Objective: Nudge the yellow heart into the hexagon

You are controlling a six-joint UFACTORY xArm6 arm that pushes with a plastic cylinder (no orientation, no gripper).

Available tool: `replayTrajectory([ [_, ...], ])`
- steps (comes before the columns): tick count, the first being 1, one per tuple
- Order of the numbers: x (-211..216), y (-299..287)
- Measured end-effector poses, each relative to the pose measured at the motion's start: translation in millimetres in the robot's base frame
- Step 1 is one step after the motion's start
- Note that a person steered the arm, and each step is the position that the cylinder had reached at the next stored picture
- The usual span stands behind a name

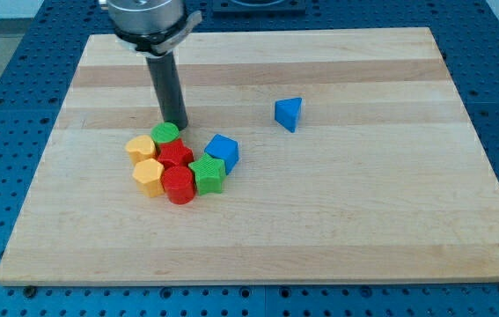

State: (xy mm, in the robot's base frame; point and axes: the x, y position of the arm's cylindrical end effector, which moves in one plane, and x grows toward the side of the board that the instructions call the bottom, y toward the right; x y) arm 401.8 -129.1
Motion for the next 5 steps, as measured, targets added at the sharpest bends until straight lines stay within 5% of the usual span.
replayTrajectory([
  [3,-8,-3],
  [5,-7,-60],
])
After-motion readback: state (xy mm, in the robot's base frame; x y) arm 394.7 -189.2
